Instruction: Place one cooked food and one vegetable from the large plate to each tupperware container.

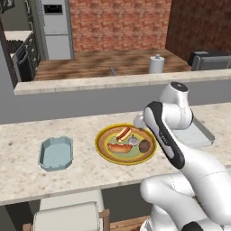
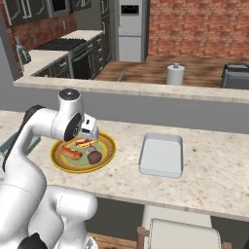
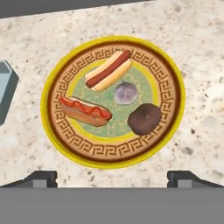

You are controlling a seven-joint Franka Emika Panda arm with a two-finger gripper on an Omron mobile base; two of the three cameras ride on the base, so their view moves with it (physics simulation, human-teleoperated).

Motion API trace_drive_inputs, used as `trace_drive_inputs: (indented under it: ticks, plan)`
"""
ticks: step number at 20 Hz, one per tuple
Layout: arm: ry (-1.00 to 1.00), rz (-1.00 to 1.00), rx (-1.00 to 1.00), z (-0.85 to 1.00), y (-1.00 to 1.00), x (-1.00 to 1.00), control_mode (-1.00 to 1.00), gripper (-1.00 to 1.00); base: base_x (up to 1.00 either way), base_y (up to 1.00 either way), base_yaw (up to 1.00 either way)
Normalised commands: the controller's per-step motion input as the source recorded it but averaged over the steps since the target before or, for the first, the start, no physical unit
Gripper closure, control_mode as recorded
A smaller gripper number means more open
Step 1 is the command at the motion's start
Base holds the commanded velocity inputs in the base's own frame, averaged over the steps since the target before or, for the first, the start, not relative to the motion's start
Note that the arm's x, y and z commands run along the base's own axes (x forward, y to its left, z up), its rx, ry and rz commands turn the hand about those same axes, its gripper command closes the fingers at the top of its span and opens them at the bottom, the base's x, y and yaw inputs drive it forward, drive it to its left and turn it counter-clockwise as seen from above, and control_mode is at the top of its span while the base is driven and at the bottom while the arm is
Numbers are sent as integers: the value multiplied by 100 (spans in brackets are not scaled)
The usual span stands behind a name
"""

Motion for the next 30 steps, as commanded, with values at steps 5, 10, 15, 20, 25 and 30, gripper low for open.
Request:
trace_drive_inputs:
  ticks: [5, 10, 15, 20, 25, 30]
  plan:
    - [12, -2, 6, -29, 18, 79, -100, -100, 0, 0, 0]
    - [9, -7, 1, -40, 8, 87, -100, -100, 0, 0, 0]
    - [7, -5, 0, -59, 8, 83, -100, -100, 0, 0, 0]
    - [7, -5, 0, -63, 6, 63, -100, -100, 0, 0, 0]
    - [1, -9, 0, -56, 5, 38, -100, -100, 0, 0, 0]
    - [-1, -9, 0, -43, 24, 27, -100, -100, 0, 0, 0]
